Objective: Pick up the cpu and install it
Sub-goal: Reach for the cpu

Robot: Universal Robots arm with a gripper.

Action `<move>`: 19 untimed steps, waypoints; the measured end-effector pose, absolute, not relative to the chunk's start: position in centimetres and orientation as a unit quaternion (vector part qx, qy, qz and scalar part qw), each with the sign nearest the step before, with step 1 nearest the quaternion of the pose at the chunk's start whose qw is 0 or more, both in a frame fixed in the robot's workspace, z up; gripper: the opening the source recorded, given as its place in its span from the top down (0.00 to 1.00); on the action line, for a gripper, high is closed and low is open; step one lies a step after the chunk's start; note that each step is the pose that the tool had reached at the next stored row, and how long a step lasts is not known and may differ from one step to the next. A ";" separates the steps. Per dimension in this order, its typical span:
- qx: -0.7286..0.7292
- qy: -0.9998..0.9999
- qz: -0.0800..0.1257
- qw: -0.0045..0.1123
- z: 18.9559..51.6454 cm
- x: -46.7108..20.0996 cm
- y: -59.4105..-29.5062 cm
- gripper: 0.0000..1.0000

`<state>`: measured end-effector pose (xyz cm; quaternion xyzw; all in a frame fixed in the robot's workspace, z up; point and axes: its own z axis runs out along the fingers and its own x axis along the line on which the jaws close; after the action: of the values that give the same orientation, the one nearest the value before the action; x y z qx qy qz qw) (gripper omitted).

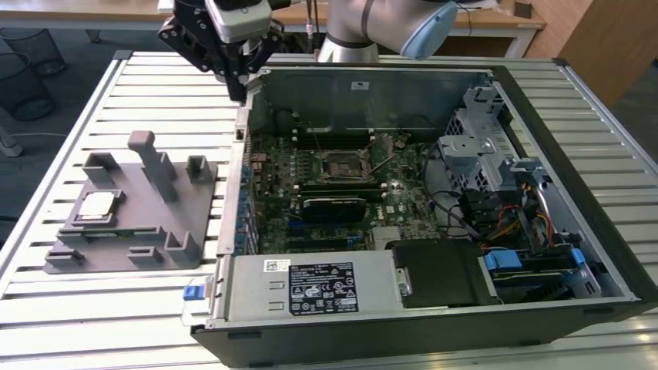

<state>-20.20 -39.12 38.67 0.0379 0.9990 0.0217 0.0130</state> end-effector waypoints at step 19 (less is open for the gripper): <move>0.038 0.999 0.022 0.013 38.6 -21.9 -38.9 0.89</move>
<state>-21.89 -38.92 38.57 0.0379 0.9990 0.0217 0.0130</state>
